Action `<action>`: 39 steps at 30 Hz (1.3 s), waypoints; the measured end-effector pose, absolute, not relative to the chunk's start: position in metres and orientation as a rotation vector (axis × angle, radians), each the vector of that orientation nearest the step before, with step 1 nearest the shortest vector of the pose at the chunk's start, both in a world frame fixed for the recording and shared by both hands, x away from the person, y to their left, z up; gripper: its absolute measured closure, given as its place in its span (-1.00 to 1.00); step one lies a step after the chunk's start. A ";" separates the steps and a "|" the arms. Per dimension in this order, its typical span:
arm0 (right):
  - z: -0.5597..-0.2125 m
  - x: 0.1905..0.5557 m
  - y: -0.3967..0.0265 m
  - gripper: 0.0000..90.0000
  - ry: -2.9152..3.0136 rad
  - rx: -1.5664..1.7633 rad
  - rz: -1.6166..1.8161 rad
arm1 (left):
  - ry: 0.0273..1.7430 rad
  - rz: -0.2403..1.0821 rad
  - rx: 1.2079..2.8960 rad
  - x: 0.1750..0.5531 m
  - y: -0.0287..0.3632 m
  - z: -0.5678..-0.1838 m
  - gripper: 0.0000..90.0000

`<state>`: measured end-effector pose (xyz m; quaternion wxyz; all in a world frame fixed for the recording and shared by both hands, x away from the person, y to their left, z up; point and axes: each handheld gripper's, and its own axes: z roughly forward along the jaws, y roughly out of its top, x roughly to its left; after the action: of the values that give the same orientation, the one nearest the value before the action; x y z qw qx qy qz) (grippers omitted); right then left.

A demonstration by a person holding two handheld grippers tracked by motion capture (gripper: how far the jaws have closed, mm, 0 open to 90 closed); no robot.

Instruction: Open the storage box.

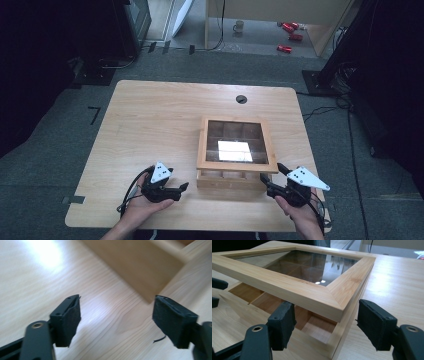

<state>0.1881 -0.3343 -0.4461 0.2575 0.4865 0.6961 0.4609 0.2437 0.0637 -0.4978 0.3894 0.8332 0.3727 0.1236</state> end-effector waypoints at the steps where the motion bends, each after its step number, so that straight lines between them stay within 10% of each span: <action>1: -0.446 0.188 -0.334 -0.30 1.888 1.319 1.250 | 0.948 0.314 2.118 0.244 0.064 -0.498 -0.54; 39: -0.367 0.263 -0.335 -0.41 1.788 1.202 1.220 | 1.042 0.436 2.163 0.242 0.060 -0.519 -0.72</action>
<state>0.2629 -0.3353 -0.3673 0.3266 0.4590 0.6825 0.4657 0.2420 0.0596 -0.5194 0.3434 0.8326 0.4010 0.1677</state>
